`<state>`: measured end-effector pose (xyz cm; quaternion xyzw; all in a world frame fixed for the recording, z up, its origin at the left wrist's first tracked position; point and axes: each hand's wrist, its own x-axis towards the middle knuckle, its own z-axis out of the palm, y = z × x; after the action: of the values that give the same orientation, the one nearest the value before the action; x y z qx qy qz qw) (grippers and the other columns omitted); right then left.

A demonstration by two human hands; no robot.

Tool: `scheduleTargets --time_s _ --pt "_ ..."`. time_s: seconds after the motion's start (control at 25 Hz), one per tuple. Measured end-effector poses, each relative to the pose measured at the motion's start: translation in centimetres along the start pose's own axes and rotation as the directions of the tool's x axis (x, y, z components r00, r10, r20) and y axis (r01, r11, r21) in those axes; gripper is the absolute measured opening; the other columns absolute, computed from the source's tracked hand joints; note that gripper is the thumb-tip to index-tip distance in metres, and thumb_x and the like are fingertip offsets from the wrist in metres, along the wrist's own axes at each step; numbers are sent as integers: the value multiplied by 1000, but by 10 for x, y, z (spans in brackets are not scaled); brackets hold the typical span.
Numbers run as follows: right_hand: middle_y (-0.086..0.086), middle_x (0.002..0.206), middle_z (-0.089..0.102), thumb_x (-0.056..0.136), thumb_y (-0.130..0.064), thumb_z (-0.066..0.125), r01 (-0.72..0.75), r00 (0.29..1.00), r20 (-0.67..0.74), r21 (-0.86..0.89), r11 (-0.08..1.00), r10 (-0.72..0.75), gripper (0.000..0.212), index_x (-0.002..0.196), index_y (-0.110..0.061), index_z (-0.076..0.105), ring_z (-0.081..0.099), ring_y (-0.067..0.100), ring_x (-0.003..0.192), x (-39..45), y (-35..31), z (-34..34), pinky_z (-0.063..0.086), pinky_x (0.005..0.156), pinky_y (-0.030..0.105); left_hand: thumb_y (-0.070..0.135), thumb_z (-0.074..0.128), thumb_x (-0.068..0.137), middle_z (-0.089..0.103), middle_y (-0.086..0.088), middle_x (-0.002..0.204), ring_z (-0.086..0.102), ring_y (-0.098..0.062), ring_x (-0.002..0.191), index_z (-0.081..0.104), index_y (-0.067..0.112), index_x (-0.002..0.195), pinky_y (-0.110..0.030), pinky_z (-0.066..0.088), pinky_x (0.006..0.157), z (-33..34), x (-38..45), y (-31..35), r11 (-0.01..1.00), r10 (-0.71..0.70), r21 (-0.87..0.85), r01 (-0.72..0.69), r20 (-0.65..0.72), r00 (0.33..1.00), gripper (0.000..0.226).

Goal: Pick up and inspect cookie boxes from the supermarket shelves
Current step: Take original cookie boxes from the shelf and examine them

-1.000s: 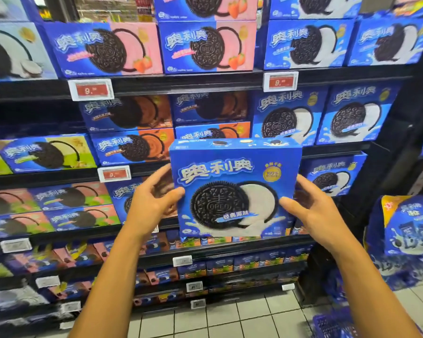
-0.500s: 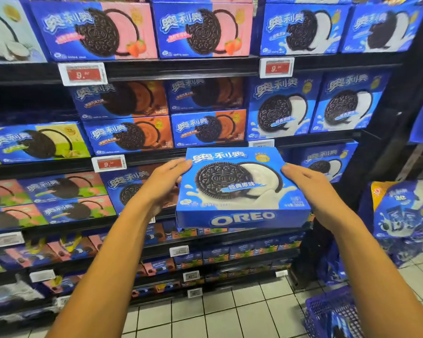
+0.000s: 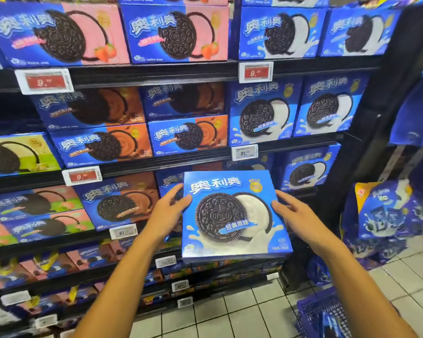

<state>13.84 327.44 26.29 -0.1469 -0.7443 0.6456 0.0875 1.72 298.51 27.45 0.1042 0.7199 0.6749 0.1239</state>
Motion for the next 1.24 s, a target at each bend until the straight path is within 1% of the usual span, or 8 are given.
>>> scheduleTargets --time_s 0.12,0.24,0.36,0.56,0.72,0.88,1.08,1.24 --pt "-9 97 77 103 -19 54 -57 998 -22 -34 998 56 31 130 -33 54 75 11 79 12 39 -16 58 57 26 24 63 95 65 -1 91 65 -16 80 47 28 133 -38 51 73 32 9 -34 995 -74 61 74 -9 997 41" --pt "8 118 70 103 -10 51 -93 994 -61 -126 988 86 42 145 -16 45 70 17 98 29 74 -34 58 83 35 8 59 96 69 -9 85 61 1 64 50 2 128 -20 50 67 71 24 -63 994 -101 31 102 -38 994 34" --pt "15 126 65 103 -8 50 -122 986 -135 -190 974 97 43 145 -8 41 62 27 113 54 93 -53 47 103 44 0 57 95 57 -41 101 55 10 54 53 -11 115 -8 44 57 114 43 -82 993 -114 29 118 -102 988 23" --pt "16 102 71 101 -7 52 -145 970 -213 -108 983 120 13 113 -6 46 63 8 77 113 98 -75 46 62 9 6 54 99 67 -17 118 67 -10 90 59 5 119 -28 55 83 160 87 -78 991 -127 15 134 -208 970 21" --pt "9 105 65 101 -10 52 -89 974 -217 -118 989 62 10 111 -12 50 61 14 85 161 98 -84 44 65 17 18 53 100 53 -10 128 55 -20 113 57 13 131 -40 42 105 180 123 -71 955 -59 258 145 -315 947 32" --pt "5 119 51 102 -16 52 -17 962 -271 -167 986 -30 22 124 -11 55 52 17 101 187 99 -80 37 85 26 17 50 100 52 0 120 52 -4 96 60 17 123 -22 35 88 190 139 -66 939 47 329 99 -408 912 25" --pt "5 124 48 104 -18 50 -33 943 -331 -198 980 -35 32 132 -5 56 49 8 84 202 93 -69 33 80 19 14 56 98 55 7 112 49 -8 101 61 11 128 -10 29 81 196 145 -60 921 108 370 122 -543 833 31" --pt "5 132 47 104 -22 48 -57 943 -333 -168 984 -3 40 141 -6 53 47 11 91 208 86 -64 34 81 26 14 58 97 62 6 103 56 -11 94 61 11 125 -9 34 76 195 149 -49 938 119 333 100 -577 808 29"
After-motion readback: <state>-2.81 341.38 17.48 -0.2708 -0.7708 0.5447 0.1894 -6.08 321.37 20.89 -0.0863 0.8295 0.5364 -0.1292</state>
